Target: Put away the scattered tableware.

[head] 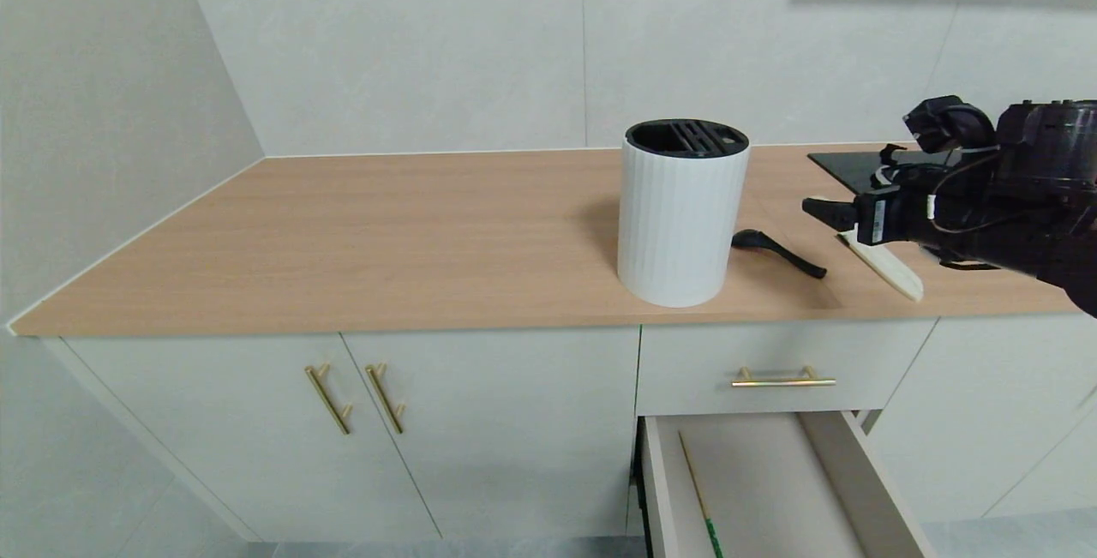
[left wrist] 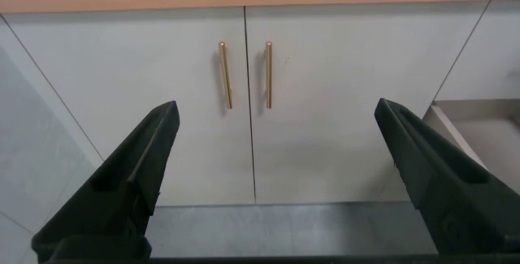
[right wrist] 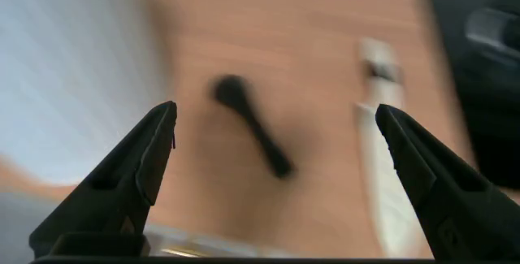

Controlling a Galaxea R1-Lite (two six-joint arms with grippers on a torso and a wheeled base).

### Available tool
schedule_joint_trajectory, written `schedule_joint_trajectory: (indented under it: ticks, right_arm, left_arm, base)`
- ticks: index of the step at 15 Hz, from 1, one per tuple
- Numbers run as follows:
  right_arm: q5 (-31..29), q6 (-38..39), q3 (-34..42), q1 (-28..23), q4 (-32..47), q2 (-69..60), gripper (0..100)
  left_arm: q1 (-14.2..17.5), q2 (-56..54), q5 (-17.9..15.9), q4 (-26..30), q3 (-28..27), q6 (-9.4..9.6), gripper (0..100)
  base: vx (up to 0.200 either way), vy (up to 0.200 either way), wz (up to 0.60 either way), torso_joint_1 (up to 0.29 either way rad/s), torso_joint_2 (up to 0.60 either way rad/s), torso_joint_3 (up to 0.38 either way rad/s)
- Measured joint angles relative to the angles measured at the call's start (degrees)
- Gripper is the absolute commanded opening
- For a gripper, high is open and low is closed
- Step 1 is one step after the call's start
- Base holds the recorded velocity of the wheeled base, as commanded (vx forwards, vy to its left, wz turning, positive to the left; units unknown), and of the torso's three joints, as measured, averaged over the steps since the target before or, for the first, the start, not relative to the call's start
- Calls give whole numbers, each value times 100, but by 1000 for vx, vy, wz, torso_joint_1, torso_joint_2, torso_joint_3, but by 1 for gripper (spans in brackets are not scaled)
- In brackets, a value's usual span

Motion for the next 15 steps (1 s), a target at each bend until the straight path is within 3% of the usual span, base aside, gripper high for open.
schedule_joint_trajectory:
  ticks: [2, 3, 12, 15]
  right_arm:
    - [836, -59, -196, -152, 10, 269, 100]
    - [922, -80, -254, -202, 10, 394, 100]
    - [1168, -236, -669, -356, 21, 1507, 100]
    - [1159, -239, -824, -369, 400, 1675, 100]
  left_arm:
    - [0, 0, 0, 0, 0, 0, 100]
    - [0, 0, 0, 0, 0, 0, 100]
    - [0, 0, 0, 0, -2, 0, 100]
    - [0, 0, 0, 0, 0, 0, 100]
  base:
    - [0, 0, 0, 0, 0, 0]
    - [0, 0, 0, 0, 0, 0]
    - [0, 0, 0, 0, 0, 0]
    - [0, 0, 0, 0, 0, 0]
